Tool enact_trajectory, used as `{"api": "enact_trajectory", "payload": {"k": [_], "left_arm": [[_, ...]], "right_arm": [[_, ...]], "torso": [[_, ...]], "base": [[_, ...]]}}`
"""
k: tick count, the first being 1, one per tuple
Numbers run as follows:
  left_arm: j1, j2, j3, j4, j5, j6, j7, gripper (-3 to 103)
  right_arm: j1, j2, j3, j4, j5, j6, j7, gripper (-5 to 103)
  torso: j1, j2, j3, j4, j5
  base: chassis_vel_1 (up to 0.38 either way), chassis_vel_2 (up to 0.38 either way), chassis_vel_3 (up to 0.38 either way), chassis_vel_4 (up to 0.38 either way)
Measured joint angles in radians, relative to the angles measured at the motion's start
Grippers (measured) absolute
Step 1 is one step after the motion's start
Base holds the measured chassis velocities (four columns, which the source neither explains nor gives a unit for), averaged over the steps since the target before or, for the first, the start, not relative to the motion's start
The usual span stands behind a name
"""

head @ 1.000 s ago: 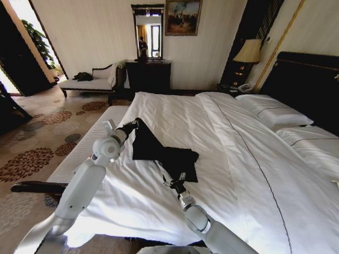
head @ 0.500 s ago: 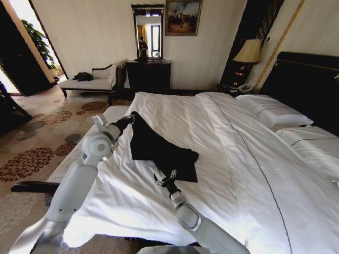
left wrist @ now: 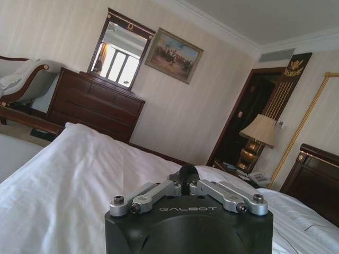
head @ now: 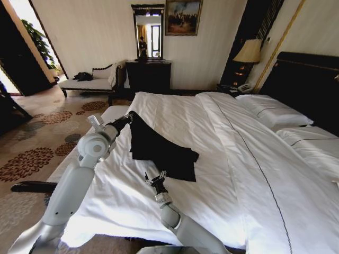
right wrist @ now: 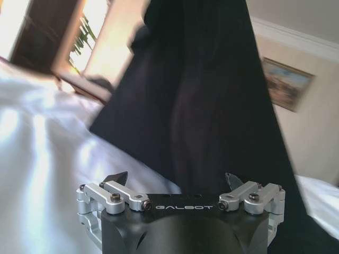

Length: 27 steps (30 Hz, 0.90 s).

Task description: Fold the clothes on the bed.

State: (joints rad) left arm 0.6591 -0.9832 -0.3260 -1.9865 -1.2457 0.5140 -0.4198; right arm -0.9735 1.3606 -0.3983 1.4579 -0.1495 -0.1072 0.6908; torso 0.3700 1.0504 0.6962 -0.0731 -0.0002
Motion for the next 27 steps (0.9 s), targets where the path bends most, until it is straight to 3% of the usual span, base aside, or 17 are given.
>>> {"api": "enact_trajectory", "payload": {"k": [5, 10, 18, 27], "left_arm": [[0.008, 0.008, -0.009, -0.009, -0.005, 0.003, 0.0, 2], [0.013, 0.008, -0.012, -0.011, -0.005, 0.004, 0.0, 2], [0.011, 0.013, -0.016, -0.008, -0.008, 0.004, 0.0, 2], [0.031, 0.02, -0.031, -0.02, -0.01, 0.005, 0.0, 2]], "right_arm": [[-0.004, -0.016, -0.016, 0.026, -0.04, -0.216, 0.156, 100], [-0.009, -0.019, -0.022, 0.022, -0.091, -0.28, 0.202, 100], [-0.03, -0.023, -0.047, 0.005, -0.152, -0.301, 0.217, 100], [-0.039, -0.02, -0.023, -0.026, -0.17, -0.276, 0.214, 100]], "torso": [[0.0, 0.0, 0.0, -0.0002, 0.0001], [0.0, 0.0, 0.0, -0.0001, 0.0001], [0.0, 0.0, 0.0, -0.0001, 0.0002], [0.0, 0.0, 0.0, 0.0, 0.0002]], "base": [[0.0, 0.0, 0.0, 0.0], [0.0, 0.0, 0.0, 0.0], [0.0, 0.0, 0.0, 0.0], [0.0, 0.0, 0.0, 0.0]]}}
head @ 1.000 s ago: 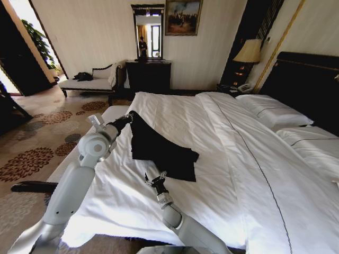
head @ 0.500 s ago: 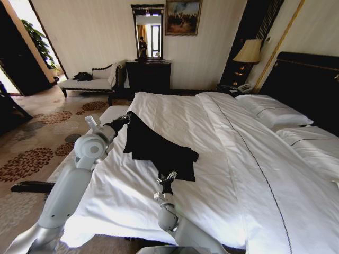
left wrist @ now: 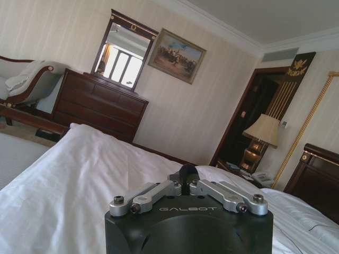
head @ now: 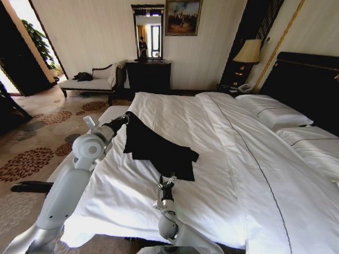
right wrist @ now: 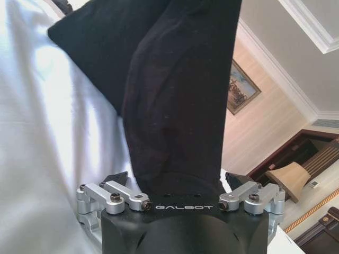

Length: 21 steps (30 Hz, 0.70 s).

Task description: Fold the clothes on the bed.

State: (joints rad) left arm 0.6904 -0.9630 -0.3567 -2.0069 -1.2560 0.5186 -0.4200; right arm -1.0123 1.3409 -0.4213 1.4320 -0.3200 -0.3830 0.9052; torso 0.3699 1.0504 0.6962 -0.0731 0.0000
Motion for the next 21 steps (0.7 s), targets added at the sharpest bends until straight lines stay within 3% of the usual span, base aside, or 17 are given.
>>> {"api": "enact_trajectory", "payload": {"k": [1, 7, 9, 13, 15, 16, 18, 21], "left_arm": [[0.001, 0.0, -0.001, -0.001, 0.0, 0.0, 0.0, 2], [0.009, 0.005, -0.006, -0.005, 0.0, 0.0, 0.0, 2], [0.011, 0.007, -0.008, -0.006, 0.0, 0.0, 0.0, 2], [0.015, 0.013, -0.011, -0.006, 0.0, 0.0, 0.0, 2], [0.016, 0.013, -0.011, -0.006, 0.0, 0.0, 0.0, 2], [0.018, 0.013, -0.012, -0.006, 0.0, 0.0, 0.0, 2], [0.02, 0.013, -0.012, -0.006, 0.0, 0.0, 0.0, 2], [0.024, 0.014, -0.013, -0.006, 0.002, 0.001, 0.0, 2]], "right_arm": [[0.001, 0.001, 0.004, -0.001, -0.001, 0.004, -0.001, 102], [0.01, 0.005, 0.027, 0.002, -0.004, 0.032, -0.012, 78], [0.009, 0.005, 0.027, 0.006, -0.003, 0.036, -0.013, 78], [-0.002, 0.004, 0.025, 0.018, -0.002, 0.073, -0.034, 56], [-0.003, 0.004, 0.025, 0.019, -0.002, 0.078, -0.038, 56], [-0.006, 0.004, 0.026, 0.02, -0.002, 0.089, -0.045, 44], [-0.007, 0.003, 0.027, 0.02, -0.002, 0.097, -0.051, 44], [-0.008, 0.003, 0.038, 0.02, -0.001, 0.142, -0.084, 28]], "torso": [[0.0, 0.0, 0.0, 0.0, 0.0], [0.0, 0.0, 0.0, -0.0001, 0.0], [0.0, 0.0, 0.0, -0.0001, 0.0], [0.0, 0.0, 0.0, -0.0001, 0.0], [0.0, 0.0, 0.0, -0.0001, 0.0], [0.0, 0.0, 0.0, -0.0001, 0.0], [0.0, 0.0, 0.0, -0.0002, 0.0], [0.0, 0.0, 0.0, -0.0001, 0.0]], "base": [[0.0, 0.0, 0.0, 0.0], [0.0, 0.0, 0.0, 0.0], [0.0, 0.0, 0.0, 0.0], [0.0, 0.0, 0.0, 0.0], [0.0, 0.0, 0.0, 0.0], [0.0, 0.0, 0.0, 0.0], [0.0, 0.0, 0.0, 0.0], [0.0, 0.0, 0.0, 0.0]]}}
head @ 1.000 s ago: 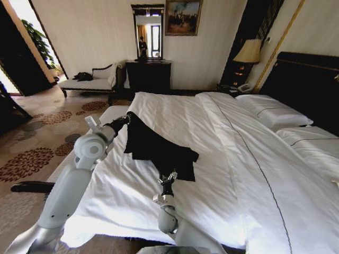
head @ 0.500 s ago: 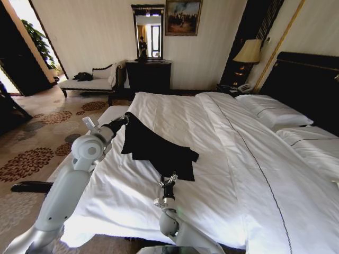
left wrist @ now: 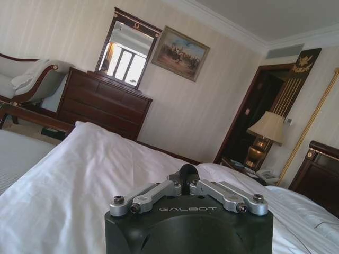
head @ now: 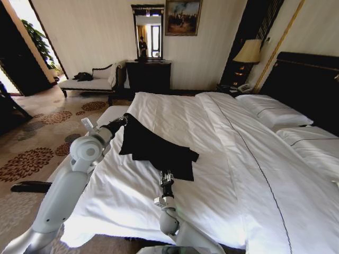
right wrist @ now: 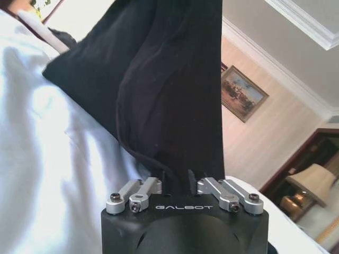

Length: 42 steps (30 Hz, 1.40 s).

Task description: Fold the clothes on the bed.

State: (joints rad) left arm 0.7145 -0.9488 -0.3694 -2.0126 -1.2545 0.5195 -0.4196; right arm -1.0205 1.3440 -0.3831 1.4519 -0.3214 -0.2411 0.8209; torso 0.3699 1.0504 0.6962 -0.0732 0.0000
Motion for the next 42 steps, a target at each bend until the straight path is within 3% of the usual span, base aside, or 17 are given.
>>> {"api": "enact_trajectory", "payload": {"k": [1, 3, 4, 6, 11, 13, 14, 17, 20, 25, 32, 34, 39, 42], "left_arm": [[0.001, 0.001, 0.0, 0.0, 0.0, 0.0, 0.0, 2], [0.001, 0.001, -0.001, 0.0, 0.001, 0.001, 0.0, 2], [0.001, 0.002, -0.001, 0.0, 0.001, 0.001, 0.0, 2], [0.002, 0.002, -0.003, 0.0, 0.001, 0.001, 0.0, 2], [0.012, 0.002, -0.014, -0.005, 0.001, 0.001, 0.001, 2], [0.029, 0.006, -0.029, -0.014, -0.001, 0.001, 0.001, 2], [0.029, 0.006, -0.029, -0.014, -0.001, 0.001, 0.001, 2], [0.081, 0.025, -0.07, -0.037, -0.008, -0.001, 0.001, 2], [0.119, 0.036, -0.093, -0.059, -0.009, -0.004, 0.0, 2], [0.198, 0.059, -0.146, -0.138, -0.022, -0.019, -0.004, 2], [0.271, 0.125, -0.235, -0.233, -0.042, -0.06, -0.005, 2], [0.315, 0.182, -0.313, -0.297, -0.08, -0.071, -0.008, 2], [0.353, 0.245, -0.411, -0.365, -0.136, -0.095, -0.007, 2], [0.373, 0.287, -0.495, -0.416, -0.215, -0.12, -0.006, 2]], "right_arm": [[-0.001, 0.0, 0.004, 0.0, 0.0, 0.013, -0.011, 23], [-0.002, -0.001, 0.009, -0.001, 0.001, 0.024, -0.022, 23], [-0.003, -0.002, 0.013, -0.001, 0.003, 0.033, -0.031, 13], [-0.007, -0.005, 0.022, -0.001, 0.01, 0.047, -0.048, 7], [-0.017, -0.006, 0.053, 0.006, 0.029, 0.106, -0.099, 1], [-0.024, -0.009, 0.098, 0.022, 0.037, 0.186, -0.158, 0], [-0.024, -0.009, 0.098, 0.022, 0.037, 0.186, -0.158, 0], [-0.037, -0.03, 0.231, 0.122, 0.109, 0.345, -0.283, 0], [-0.047, -0.051, 0.312, 0.21, 0.191, 0.377, -0.329, 0], [-0.075, -0.123, 0.508, 0.412, 0.371, 0.395, -0.414, 0], [-0.114, -0.221, 0.676, 0.596, 0.515, 0.409, -0.478, 0], [-0.144, -0.276, 0.757, 0.71, 0.613, 0.408, -0.497, 0], [-0.168, -0.337, 0.839, 0.818, 0.729, 0.396, -0.515, 0], [-0.179, -0.392, 0.92, 0.903, 0.828, 0.373, -0.522, 0]], "torso": [[0.0, 0.0, 0.0, 0.0, 0.0], [0.0, 0.0, 0.0, 0.0, 0.0], [0.0, 0.0, 0.0, 0.0, 0.0], [0.0, 0.0, 0.0, 0.0, 0.0], [0.0, 0.0, 0.0, 0.0, 0.0], [0.0, 0.0, 0.0, -0.0001, 0.0], [0.0, 0.0, 0.0, -0.0001, 0.0], [0.0, 0.0, 0.0, 0.0002, 0.0001], [0.0, 0.0, 0.0, 0.0002, 0.0002], [0.0, 0.0, 0.0, 0.0, 0.0], [0.0, 0.0, 0.0, 0.0, 0.0002], [0.0, 0.0, 0.0, -0.0001, 0.0001], [0.0, 0.0, 0.0, 0.0001, 0.0003], [0.0, 0.0, 0.0, 0.0001, 0.0003]], "base": [[0.0, 0.0, 0.0, 0.0], [0.0, 0.0, 0.0, 0.0], [0.0, 0.0, 0.0, 0.0], [0.0, 0.0, 0.0, 0.0], [0.0, 0.0, 0.0, 0.0], [0.0, 0.0, 0.0, 0.0], [0.0, 0.0, 0.0, 0.0], [0.0, 0.0, 0.0, 0.0], [0.0, 0.0, 0.0, 0.0], [0.0, 0.0, 0.0, 0.0], [0.0, 0.0, 0.0, 0.0], [0.0, 0.0, 0.0, 0.0], [0.0, 0.0, 0.0, 0.0], [0.0, 0.0, 0.0, 0.0]]}}
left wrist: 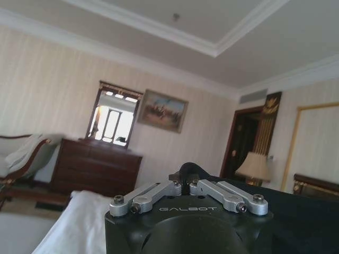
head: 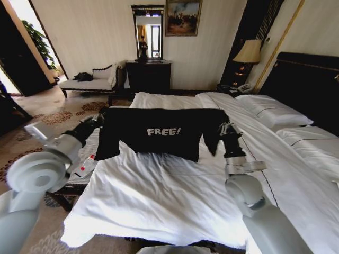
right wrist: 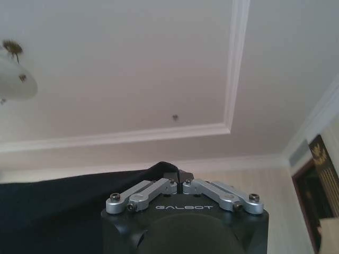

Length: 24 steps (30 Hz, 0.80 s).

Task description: Fold the clothes on the bed.

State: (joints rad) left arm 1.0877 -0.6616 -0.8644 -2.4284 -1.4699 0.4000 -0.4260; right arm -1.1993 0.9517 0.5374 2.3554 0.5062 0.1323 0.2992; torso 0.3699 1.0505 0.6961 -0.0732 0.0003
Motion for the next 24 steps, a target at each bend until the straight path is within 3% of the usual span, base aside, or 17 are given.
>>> {"api": "enact_trajectory", "payload": {"k": [2, 5, 7, 9, 13, 15, 17, 20, 24], "left_arm": [[0.019, 0.03, -0.075, -0.035, -0.058, -0.023, 0.005, 2], [0.04, 0.047, -0.133, -0.055, -0.093, -0.032, 0.009, 2], [0.092, 0.076, -0.258, -0.078, -0.15, -0.053, 0.024, 2], [0.113, 0.086, -0.31, -0.08, -0.175, -0.06, 0.028, 2], [0.184, 0.127, -0.517, -0.081, -0.331, -0.066, 0.032, 2], [0.193, 0.134, -0.55, -0.081, -0.356, -0.065, 0.032, 2], [0.218, 0.159, -0.673, -0.08, -0.463, -0.05, 0.03, 2], [0.22, 0.167, -0.689, -0.079, -0.479, -0.044, 0.027, 2], [0.196, 0.161, -0.582, -0.077, -0.41, -0.033, 0.02, 2]], "right_arm": [[0.001, -0.059, 0.078, 0.083, 0.077, -0.015, -0.001, 0], [0.006, -0.094, 0.116, 0.13, 0.121, -0.025, 0.009, 0], [0.006, -0.165, 0.196, 0.159, 0.214, -0.051, 0.044, 0], [0.003, -0.191, 0.234, 0.16, 0.256, -0.065, 0.057, 0], [0.003, -0.293, 0.387, 0.16, 0.403, -0.115, 0.083, 0], [0.004, -0.312, 0.42, 0.159, 0.415, -0.122, 0.084, 0], [0.009, -0.383, 0.533, 0.159, 0.484, -0.158, 0.102, 0], [0.029, -0.405, 0.546, 0.157, 0.518, -0.181, 0.129, 0], [0.038, -0.384, 0.495, 0.153, 0.492, -0.187, 0.12, 0]], "torso": [[0.0, 0.0, 0.0, -0.0002, 0.0001], [0.0, 0.0, 0.0, -0.0002, -0.0002], [0.0, 0.0, 0.0, 0.0, -0.0001], [0.0, 0.0, 0.0, 0.0001, -0.0003], [0.0, 0.0, 0.0, 0.0001, 0.0], [0.0, 0.0, 0.0, 0.0, -0.0001], [0.0, 0.0, 0.0, 0.0, -0.0001], [0.0, 0.0, 0.0, 0.0, -0.0003], [0.0, 0.0, 0.0, 0.0001, -0.0003]], "base": [[0.0, 0.0, 0.0, 0.0], [0.0, 0.0, 0.0, 0.0], [0.0, 0.0, 0.0, 0.0], [0.0, 0.0, 0.0, 0.0], [0.0, 0.0, 0.0, 0.0], [0.0, 0.0, 0.0, 0.0], [0.0, 0.0, 0.0, 0.0], [0.0, 0.0, 0.0, 0.0], [0.0, 0.0, 0.0, 0.0]]}}
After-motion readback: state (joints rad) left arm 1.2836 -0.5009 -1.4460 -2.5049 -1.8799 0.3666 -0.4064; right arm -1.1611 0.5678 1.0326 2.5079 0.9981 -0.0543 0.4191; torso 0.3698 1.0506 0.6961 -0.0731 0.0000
